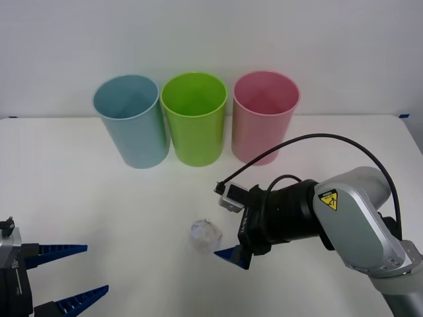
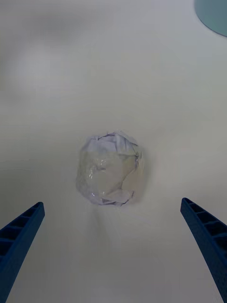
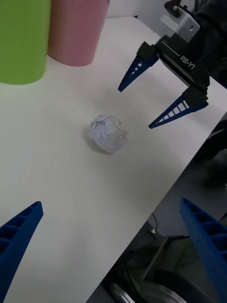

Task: Put cans in the blue bin and PET bottles in the pink bin and trash in the green bin.

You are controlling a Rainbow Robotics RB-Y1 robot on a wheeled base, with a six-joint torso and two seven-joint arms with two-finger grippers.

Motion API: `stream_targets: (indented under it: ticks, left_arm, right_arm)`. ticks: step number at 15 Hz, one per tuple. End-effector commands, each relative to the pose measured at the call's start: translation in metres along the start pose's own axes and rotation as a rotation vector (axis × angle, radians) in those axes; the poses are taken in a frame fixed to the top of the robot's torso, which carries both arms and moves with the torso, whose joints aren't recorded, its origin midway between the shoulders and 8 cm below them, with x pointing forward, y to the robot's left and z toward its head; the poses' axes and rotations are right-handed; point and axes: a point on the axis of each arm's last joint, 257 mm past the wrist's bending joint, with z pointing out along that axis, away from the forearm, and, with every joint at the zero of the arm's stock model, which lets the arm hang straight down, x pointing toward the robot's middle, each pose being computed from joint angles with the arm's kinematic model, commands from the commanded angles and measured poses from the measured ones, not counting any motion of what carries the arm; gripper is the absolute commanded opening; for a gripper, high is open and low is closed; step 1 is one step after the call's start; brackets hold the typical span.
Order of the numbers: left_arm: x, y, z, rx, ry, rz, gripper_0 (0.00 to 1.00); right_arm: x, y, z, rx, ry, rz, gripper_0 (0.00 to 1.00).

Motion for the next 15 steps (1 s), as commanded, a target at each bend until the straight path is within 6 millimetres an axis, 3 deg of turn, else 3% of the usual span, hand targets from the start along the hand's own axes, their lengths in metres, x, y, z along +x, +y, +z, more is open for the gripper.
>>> stream_targets:
  ticks: [1, 8, 15]
  left_arm:
    - [0.0, -0.003, -0.004, 0.004, -0.013, 0.066, 1.0]
    - [0.003, 0.0, -0.016, -0.022, -0.015, 0.261, 1.0]
    - [0.003, 0.0, -0.029, -0.041, -0.03, 0.256, 1.0]
  right_arm:
    - [0.0, 0.0, 0.0, 0.0, 0.0, 0.0, 1.0]
    - [0.0, 0.0, 0.0, 0.0, 0.0, 0.0, 1.0]
    - [0.0, 0.0, 0.0, 0.0, 0.0, 0.0, 1.0]
